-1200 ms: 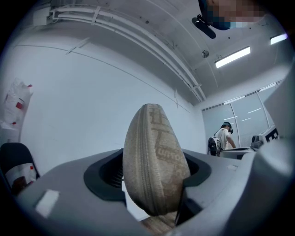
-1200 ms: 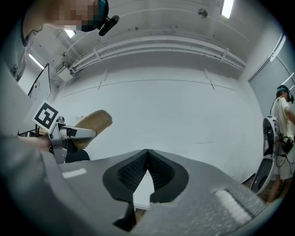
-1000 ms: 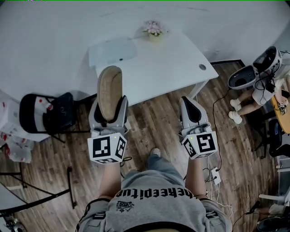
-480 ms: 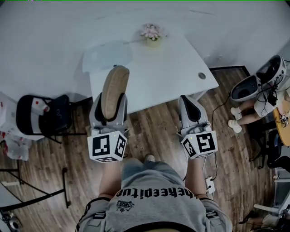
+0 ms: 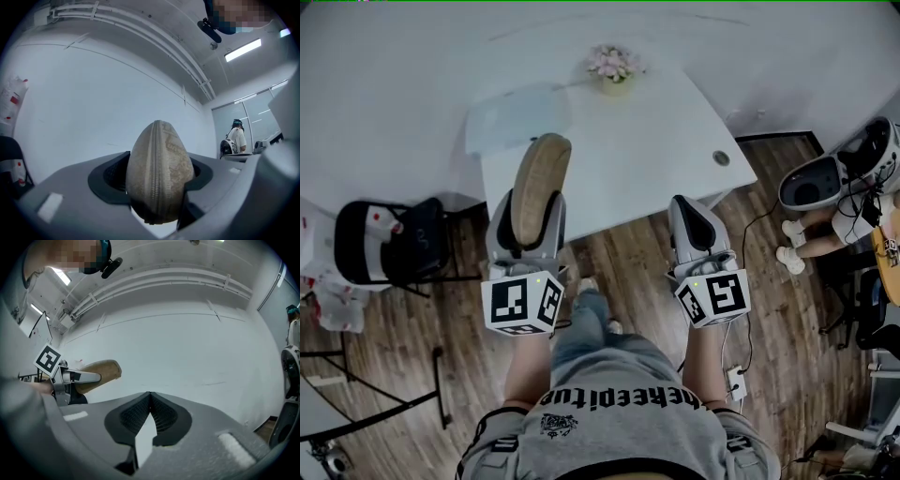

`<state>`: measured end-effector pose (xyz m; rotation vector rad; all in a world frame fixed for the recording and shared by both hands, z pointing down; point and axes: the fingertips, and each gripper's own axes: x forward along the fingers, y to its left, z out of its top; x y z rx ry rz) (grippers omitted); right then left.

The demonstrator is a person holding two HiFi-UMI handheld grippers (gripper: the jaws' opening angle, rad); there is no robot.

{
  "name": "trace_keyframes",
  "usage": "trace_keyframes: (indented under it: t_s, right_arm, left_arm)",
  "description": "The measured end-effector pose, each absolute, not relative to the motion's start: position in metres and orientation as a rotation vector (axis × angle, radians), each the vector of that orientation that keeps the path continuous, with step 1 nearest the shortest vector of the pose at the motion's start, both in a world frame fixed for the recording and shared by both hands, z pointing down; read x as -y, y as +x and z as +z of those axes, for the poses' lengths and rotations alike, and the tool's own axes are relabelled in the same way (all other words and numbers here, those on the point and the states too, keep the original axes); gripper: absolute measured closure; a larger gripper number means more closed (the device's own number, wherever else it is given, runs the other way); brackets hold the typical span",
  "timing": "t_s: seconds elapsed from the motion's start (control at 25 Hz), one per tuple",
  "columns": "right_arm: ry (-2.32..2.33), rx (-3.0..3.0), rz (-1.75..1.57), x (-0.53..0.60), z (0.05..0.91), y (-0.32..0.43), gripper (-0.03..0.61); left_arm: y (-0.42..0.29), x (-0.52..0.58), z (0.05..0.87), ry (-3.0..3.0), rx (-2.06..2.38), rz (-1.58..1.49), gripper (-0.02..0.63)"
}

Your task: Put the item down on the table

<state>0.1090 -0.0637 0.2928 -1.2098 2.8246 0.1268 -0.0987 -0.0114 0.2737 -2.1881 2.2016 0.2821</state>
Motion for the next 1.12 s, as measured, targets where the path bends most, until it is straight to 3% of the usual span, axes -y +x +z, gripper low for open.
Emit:
trace_keyframes:
  t_s: [1.12]
  right_arm:
    - [-1.334, -2.786, 0.074, 0.226, 0.299, 0.049, 0.581]
  left_arm:
    - [-0.15, 0.197, 0.283, -2.34, -2.106, 0.211, 0.31]
